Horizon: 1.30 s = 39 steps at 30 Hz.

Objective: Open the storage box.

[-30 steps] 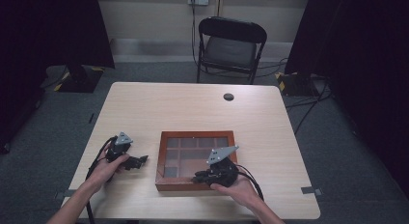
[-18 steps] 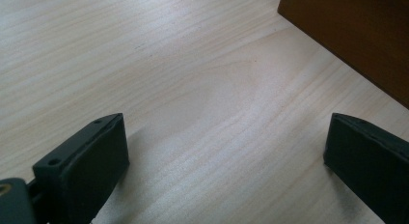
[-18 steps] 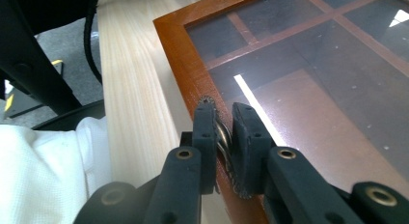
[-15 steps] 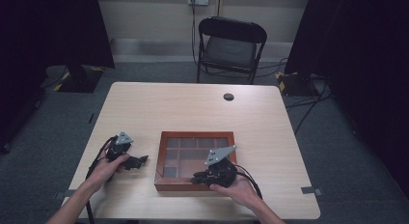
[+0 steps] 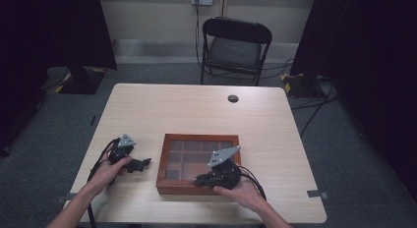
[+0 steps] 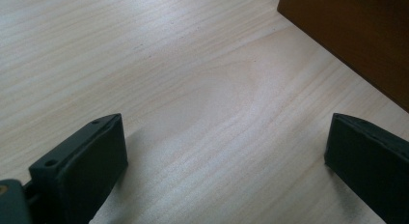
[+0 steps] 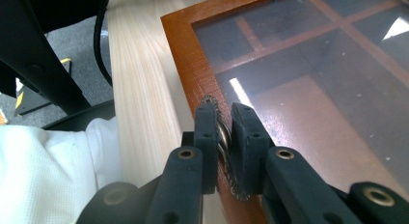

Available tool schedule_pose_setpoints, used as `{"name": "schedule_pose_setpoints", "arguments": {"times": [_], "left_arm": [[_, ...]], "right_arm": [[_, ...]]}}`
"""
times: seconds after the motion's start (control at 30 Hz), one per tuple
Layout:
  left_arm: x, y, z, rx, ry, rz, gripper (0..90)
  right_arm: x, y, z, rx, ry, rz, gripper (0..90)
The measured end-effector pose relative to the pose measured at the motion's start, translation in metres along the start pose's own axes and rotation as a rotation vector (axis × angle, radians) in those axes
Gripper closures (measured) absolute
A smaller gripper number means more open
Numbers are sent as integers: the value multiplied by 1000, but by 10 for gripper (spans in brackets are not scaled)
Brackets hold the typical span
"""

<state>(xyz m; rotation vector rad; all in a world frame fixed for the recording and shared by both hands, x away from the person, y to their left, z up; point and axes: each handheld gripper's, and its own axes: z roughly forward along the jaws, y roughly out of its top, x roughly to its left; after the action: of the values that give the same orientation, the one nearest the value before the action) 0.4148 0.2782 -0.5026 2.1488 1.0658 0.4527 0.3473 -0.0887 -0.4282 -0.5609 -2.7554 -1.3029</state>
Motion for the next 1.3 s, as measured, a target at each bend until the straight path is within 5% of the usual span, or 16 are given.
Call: {"name": "schedule_pose_setpoints", "arguments": {"times": [1.3], "left_arm": [[0,0,1,-1,2,0,0]], "right_arm": [[-5,29,-25,-33,16,16,822]]}}
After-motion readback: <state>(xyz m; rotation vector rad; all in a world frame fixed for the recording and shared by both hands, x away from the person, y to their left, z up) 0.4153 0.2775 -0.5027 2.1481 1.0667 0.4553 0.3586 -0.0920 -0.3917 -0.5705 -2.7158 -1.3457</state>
